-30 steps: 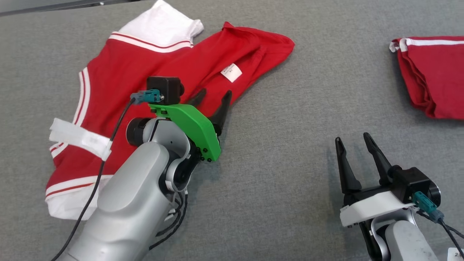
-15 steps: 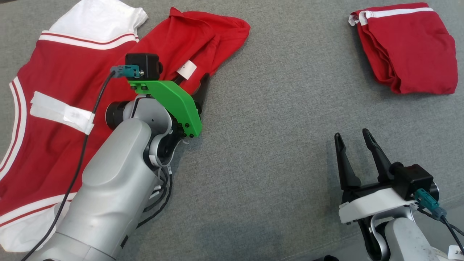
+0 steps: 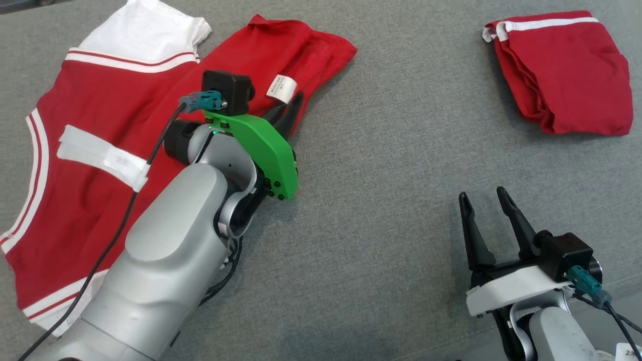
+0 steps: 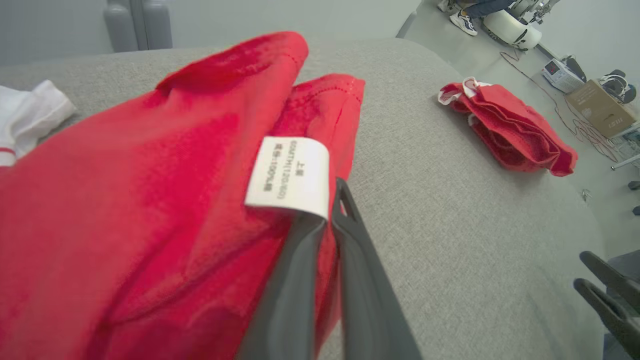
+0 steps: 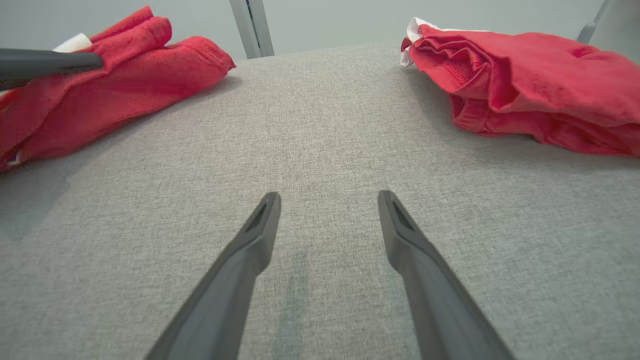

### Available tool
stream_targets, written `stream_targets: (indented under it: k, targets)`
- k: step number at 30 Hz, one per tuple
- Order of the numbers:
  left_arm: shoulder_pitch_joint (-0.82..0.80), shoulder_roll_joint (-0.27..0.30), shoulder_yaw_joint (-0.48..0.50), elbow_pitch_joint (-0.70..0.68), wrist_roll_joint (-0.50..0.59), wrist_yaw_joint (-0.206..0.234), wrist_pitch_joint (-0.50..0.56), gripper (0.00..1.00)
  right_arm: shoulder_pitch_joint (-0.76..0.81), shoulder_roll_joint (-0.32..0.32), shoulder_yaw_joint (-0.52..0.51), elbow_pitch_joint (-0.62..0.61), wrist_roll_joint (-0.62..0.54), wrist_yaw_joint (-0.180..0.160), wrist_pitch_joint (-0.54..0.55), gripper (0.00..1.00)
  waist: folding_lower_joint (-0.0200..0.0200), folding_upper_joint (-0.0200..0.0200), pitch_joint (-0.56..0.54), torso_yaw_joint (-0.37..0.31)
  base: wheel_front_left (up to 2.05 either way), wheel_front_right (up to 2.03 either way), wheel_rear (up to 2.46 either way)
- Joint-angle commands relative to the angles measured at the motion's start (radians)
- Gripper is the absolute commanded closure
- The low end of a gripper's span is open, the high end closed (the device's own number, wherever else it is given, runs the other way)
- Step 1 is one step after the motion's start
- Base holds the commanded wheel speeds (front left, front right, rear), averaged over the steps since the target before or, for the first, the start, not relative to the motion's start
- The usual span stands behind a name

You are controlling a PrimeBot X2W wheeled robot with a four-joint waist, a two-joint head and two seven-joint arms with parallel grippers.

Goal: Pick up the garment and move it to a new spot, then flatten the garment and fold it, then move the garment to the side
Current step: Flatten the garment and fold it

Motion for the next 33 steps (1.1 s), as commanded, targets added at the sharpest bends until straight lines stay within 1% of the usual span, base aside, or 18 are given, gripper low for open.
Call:
stream_targets:
  k: [1, 4, 10, 11, 13, 15, 16, 17, 18, 19, 21, 25, 29, 33]
  targets:
    - [0.000, 0.002, -0.007, -0.020, 0.009, -0.006, -0.003, 1.00, 0.007, -0.002, -0.002, 0.002, 0.002, 0.000, -0.003, 0.00, 0.0000, 0.0025, -0.011, 0.011, 0.00, 0.00, 0.00]
    - [0.020, 0.004, -0.052, -0.111, 0.043, -0.009, 0.012, 1.00, 0.014, -0.002, -0.004, 0.010, -0.003, 0.000, -0.003, 0.00, 0.0000, 0.0025, -0.026, 0.025, 0.00, 0.00, 0.00]
    - [0.135, 0.000, -0.168, -0.282, 0.080, 0.016, 0.067, 1.00, 0.017, -0.002, 0.003, 0.019, -0.002, 0.000, -0.003, 0.00, 0.0000, 0.0025, -0.047, 0.035, 0.00, 0.00, 0.00]
    - [0.158, 0.003, -0.184, -0.293, 0.085, 0.024, 0.070, 0.96, 0.015, -0.002, 0.004, 0.019, -0.002, 0.000, -0.003, 0.00, 0.0000, 0.0025, -0.048, 0.034, 0.00, 0.00, 0.00]
    - [0.198, 0.005, -0.208, -0.298, 0.096, 0.037, 0.063, 0.79, 0.011, -0.002, 0.007, 0.020, -0.001, 0.000, -0.003, 0.00, 0.0000, 0.0025, -0.047, 0.033, 0.00, 0.00, 0.00]
    - [0.230, 0.002, -0.219, -0.285, 0.099, 0.046, 0.048, 0.67, 0.006, -0.003, 0.010, 0.020, -0.001, 0.000, -0.003, 0.00, 0.0000, 0.0025, -0.045, 0.029, 0.00, 0.00, 0.00]
    - [0.239, 0.001, -0.225, -0.275, 0.105, 0.047, 0.035, 0.54, 0.005, -0.002, 0.010, 0.018, 0.000, 0.000, -0.003, 0.00, 0.0000, 0.0025, -0.043, 0.027, 0.00, 0.00, 0.00]
    - [0.247, -0.001, -0.231, -0.266, 0.110, 0.048, 0.022, 0.20, 0.006, -0.002, 0.009, 0.017, -0.001, 0.000, -0.003, 0.00, 0.0000, 0.0025, -0.041, 0.027, 0.00, 0.00, 0.00]
    - [0.255, -0.005, -0.234, -0.258, 0.111, 0.049, 0.010, 0.00, 0.006, -0.002, 0.008, 0.016, -0.001, 0.000, -0.003, 0.00, 0.0000, 0.0025, -0.039, 0.026, 0.00, 0.00, 0.00]
    - [0.271, -0.017, -0.238, -0.251, 0.104, 0.041, -0.009, 0.00, 0.012, -0.002, 0.003, 0.015, -0.003, 0.000, -0.003, 0.00, 0.0000, 0.0025, -0.039, 0.028, 0.00, 0.00, 0.00]
    - [0.277, -0.020, -0.229, -0.260, 0.096, 0.041, -0.030, 0.00, 0.020, -0.002, -0.005, 0.014, -0.005, 0.000, -0.003, 0.00, 0.0000, 0.0025, -0.043, 0.032, 0.00, 0.00, 0.00]
    - [0.307, -0.024, -0.195, -0.325, 0.071, 0.049, -0.084, 0.00, 0.030, -0.003, -0.035, 0.007, -0.025, 0.000, -0.003, 0.00, 0.0000, 0.0025, -0.066, 0.051, 0.00, 0.00, 0.00]
    - [0.352, 0.017, -0.133, -0.422, 0.047, 0.088, -0.134, 0.00, 0.045, -0.003, -0.075, -0.009, -0.055, 0.000, -0.003, 0.00, 0.0000, 0.0025, -0.098, 0.087, 0.00, 0.00, 0.00]
    - [0.428, 0.087, -0.060, -0.505, 0.036, 0.146, -0.194, 0.00, 0.052, -0.003, -0.117, -0.031, -0.098, 0.000, -0.003, 0.00, 0.0000, 0.0025, -0.141, 0.131, 0.00, 0.00, 0.00]
